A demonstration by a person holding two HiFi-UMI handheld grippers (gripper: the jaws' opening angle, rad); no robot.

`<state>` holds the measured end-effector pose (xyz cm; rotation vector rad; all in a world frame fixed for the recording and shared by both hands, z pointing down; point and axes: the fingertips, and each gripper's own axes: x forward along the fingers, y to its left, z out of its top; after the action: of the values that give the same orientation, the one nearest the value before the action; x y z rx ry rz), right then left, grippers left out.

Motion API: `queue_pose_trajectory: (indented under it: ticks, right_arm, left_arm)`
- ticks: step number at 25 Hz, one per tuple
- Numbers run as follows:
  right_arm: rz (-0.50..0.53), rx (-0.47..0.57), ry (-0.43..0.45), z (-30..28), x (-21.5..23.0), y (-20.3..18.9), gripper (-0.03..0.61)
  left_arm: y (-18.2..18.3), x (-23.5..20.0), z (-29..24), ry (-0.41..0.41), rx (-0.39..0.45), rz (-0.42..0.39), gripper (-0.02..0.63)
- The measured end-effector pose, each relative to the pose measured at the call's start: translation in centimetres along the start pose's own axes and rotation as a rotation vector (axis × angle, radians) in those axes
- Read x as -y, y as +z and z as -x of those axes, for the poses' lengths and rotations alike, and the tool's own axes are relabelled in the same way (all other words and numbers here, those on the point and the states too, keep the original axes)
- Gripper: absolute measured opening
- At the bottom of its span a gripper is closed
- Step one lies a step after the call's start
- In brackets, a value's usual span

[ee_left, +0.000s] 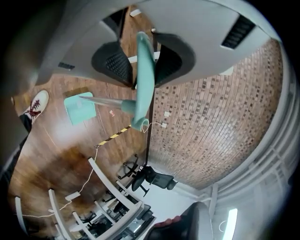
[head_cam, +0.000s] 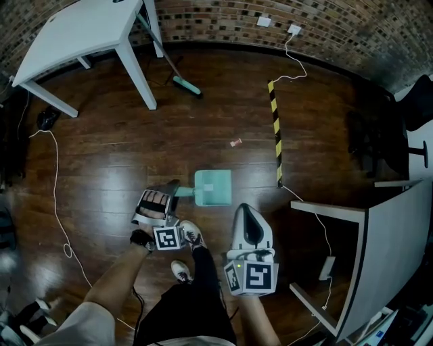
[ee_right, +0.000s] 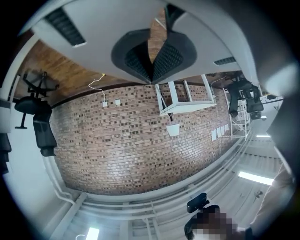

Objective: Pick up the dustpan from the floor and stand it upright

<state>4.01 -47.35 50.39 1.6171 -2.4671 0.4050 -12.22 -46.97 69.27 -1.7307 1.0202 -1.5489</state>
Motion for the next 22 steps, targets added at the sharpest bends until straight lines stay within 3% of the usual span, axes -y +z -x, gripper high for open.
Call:
queue_pose_trajectory:
  ticks: [6, 8, 9, 14, 17, 20, 22]
  right_arm:
    - [0.015, 0.004, -0.006, 0.7, 0.0, 0.5, 0.008]
    - [0.024, 0.005, -0.009, 0.9, -0.1, 0.8, 0.008]
    - [0.031, 0.008, -0.008, 1.0, -0.2, 1.0, 0.008]
    - [0.151, 0.016, 0.049, 1.3, -2.0, 1.9, 0.008]
    - [0.190, 0.023, 0.103, 1.7, -3.4, 3.0, 0.008]
    - [0.132, 0.049, 0.141, 2.3, -5.1, 5.2, 0.007]
    - [0.127, 0.071, 0.156, 3.0, -6.4, 7.0, 0.008]
  left_arm:
    - [-1.0, 0.4, 0.0, -0.047, -0.018, 0.026, 0.141]
    - [-2.0, 0.3, 0.5, -0.062, -0.029, 0.036, 0.230]
    - [-2.4, -0.1, 1.0, -0.056, -0.023, 0.042, 0.240]
    - [-1.2, -2.5, 6.2, 0.020, 0.151, 0.053, 0.239]
    - [-1.3, -4.7, 9.4, 0.041, 0.152, 0.107, 0.163]
    - [-2.1, -7.7, 12.4, 0.057, 0.153, 0.194, 0.044]
    - [-2.5, -10.0, 14.5, 0.078, 0.164, 0.279, 0.026]
